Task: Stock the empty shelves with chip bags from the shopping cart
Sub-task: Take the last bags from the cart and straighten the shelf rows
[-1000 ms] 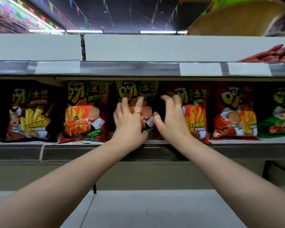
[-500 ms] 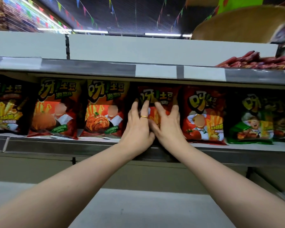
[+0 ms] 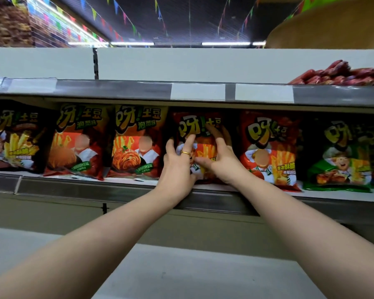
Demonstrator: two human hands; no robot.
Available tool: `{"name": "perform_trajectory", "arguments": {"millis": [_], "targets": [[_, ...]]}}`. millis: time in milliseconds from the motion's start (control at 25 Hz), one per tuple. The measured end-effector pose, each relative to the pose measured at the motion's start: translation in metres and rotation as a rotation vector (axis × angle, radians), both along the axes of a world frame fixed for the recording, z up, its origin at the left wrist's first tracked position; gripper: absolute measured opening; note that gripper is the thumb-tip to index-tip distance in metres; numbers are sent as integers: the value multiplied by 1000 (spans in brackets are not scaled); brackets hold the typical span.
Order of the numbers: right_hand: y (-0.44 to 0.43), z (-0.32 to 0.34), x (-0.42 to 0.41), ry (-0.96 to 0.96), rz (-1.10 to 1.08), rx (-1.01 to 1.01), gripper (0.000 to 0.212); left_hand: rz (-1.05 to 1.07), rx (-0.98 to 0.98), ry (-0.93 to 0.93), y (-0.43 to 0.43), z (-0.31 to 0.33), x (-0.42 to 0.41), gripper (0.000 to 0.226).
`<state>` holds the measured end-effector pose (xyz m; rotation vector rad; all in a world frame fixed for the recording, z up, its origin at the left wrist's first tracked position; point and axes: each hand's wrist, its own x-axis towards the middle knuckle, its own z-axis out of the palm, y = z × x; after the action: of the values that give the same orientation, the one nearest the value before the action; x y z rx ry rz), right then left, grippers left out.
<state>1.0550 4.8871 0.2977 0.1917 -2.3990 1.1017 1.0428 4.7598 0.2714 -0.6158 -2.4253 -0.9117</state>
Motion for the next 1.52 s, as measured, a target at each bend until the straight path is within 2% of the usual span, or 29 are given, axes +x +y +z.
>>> {"name": "perform_trajectory", "arguments": {"millis": [200, 320, 600, 760, 840, 920, 1080, 1200, 1400, 1520], "targets": [[-6, 8, 0, -110, -111, 165, 79, 54, -149, 59, -5, 10, -8, 76], [-9, 6, -1, -120, -147, 191, 72, 102, -222, 138, -8, 11, -16, 70], [-13, 2, -8, -123, -212, 269, 67, 97, -346, 66, -4, 11, -27, 76], [-13, 3, -1, -110, -187, 275, 82, 75, -333, 10, -7, 12, -22, 87], [-11, 3, 5, -71, -153, 269, 89, 103, -333, 22, -6, 14, -17, 96], [-7, 3, 11, -11, -137, 270, 88, 164, -368, 115, -1, 16, -9, 98], [3, -1, 27, 157, -146, 203, 72, 196, -427, 249, 14, 11, 7, 94], [15, -10, 41, 291, -112, 181, 59, 216, -376, 280, 22, 5, 16, 89], [35, -20, 53, 398, -155, 149, 49, 81, -297, 295, 41, 6, 39, 85], [45, -16, 54, 387, -194, 150, 50, -7, -305, 300, 52, 8, 44, 83]]}}
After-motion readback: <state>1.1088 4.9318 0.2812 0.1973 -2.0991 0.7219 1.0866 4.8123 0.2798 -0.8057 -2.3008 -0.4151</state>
